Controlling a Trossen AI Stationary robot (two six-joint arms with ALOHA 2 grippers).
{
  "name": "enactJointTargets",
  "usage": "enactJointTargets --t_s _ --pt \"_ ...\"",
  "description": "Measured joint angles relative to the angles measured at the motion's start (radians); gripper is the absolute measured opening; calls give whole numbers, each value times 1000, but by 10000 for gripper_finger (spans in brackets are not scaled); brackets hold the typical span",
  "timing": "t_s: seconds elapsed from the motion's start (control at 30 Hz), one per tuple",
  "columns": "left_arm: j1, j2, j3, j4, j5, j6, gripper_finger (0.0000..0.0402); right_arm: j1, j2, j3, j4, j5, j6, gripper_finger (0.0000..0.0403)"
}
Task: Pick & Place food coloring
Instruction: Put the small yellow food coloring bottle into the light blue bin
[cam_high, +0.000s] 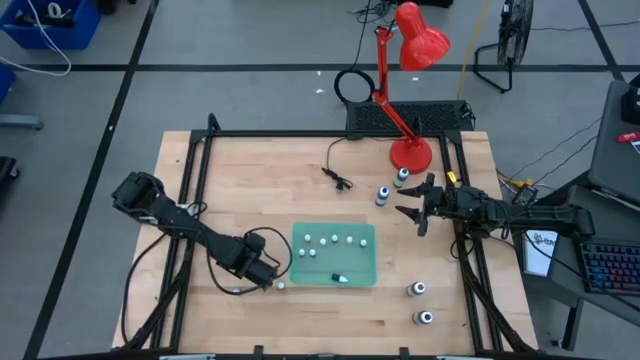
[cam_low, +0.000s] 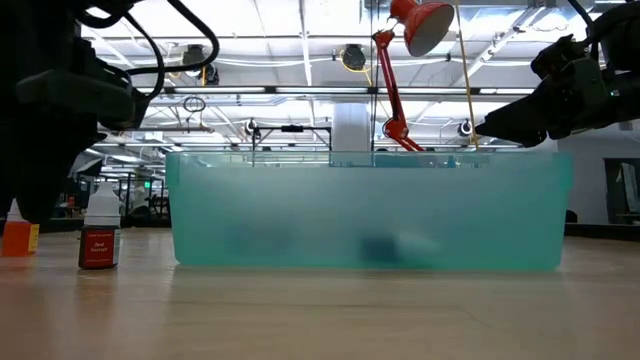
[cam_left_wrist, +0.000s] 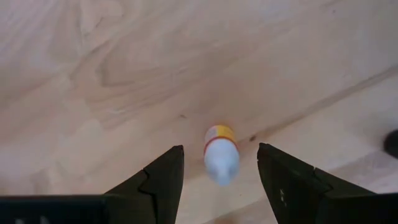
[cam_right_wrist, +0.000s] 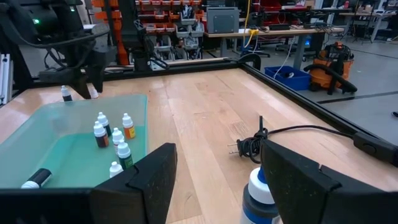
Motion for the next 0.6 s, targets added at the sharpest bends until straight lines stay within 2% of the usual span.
enactJointTargets --t_s 0.23,0.33,0.43,0.6 --pt "1 0 0 -2 3 19 207 0 0 0 0 0 0 222" --pt "1 0 0 -2 16 20 195 0 0 0 0 0 0 222" --pt "1 0 0 -3 32 21 161 0 0 0 0 0 0 222" --pt "1 0 0 -3 25 48 77 0 0 0 0 0 0 222"
